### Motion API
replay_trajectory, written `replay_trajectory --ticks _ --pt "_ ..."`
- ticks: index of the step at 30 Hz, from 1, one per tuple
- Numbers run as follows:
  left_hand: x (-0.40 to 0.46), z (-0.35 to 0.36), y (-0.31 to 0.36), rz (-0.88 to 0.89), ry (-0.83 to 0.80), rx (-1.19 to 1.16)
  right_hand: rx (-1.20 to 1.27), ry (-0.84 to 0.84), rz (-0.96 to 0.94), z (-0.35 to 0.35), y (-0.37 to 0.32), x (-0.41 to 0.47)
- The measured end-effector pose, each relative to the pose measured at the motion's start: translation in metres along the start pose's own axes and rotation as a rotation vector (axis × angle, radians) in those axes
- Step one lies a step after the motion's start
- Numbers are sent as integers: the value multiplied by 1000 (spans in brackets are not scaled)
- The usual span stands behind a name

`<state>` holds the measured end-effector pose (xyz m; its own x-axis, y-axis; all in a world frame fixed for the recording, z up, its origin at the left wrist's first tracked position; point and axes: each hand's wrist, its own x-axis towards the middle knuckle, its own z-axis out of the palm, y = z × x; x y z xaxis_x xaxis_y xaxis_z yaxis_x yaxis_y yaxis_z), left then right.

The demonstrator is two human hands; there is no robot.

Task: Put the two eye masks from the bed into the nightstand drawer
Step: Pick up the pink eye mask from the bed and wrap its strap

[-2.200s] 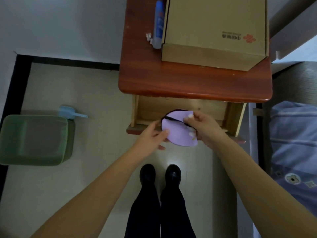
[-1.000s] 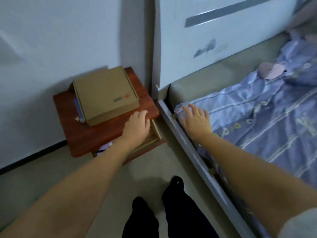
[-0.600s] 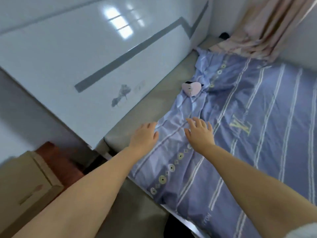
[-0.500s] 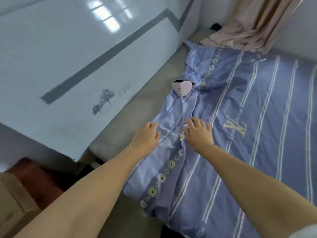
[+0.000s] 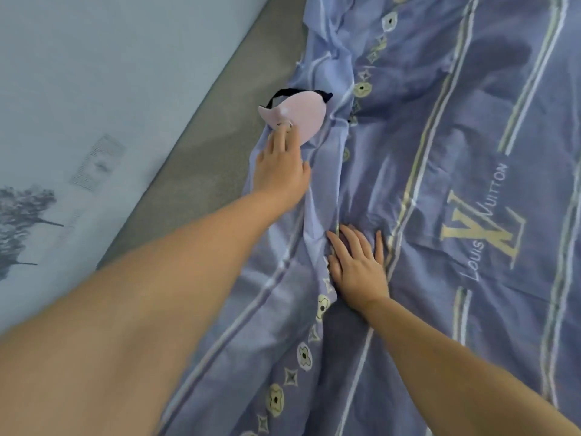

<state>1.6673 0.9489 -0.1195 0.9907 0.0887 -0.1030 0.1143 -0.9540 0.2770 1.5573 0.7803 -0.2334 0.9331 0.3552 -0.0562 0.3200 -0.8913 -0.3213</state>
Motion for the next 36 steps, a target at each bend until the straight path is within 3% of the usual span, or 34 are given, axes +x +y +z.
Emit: replay_trajectory --ticks 4,8,12,14,18,22,25,30,33,36 --pt "55 7 -1 -76 88 44 29 157 -52 14 7 0" --pt "85 2 -2 -287 -53 53 21 166 -57 13 7 -1" --pt "54 -1 -3 -180 24 85 20 131 -46 13 7 1" --pt "18 2 -1 -123 26 -41 19 72 -35 9 6 1" --pt "-62 -10 1 -173 -21 -344 95 -139 3 -18 3 6" --pt "-139 -60 -6 -341 -14 -617 584 -203 178 -98 -26 -2" --pt "-201 -113 -5 -440 64 -749 765 -99 -50 -174 -79 -40" --pt "-325 -201 7 -457 137 -1121 554 -105 -548 -256 -178 -128" --pt "-416 -242 7 -451 116 -1377 518 -139 -676 -289 -224 -182" --pt "-516 -264 1 -422 163 -1488 582 -187 -700 -310 -266 -245"
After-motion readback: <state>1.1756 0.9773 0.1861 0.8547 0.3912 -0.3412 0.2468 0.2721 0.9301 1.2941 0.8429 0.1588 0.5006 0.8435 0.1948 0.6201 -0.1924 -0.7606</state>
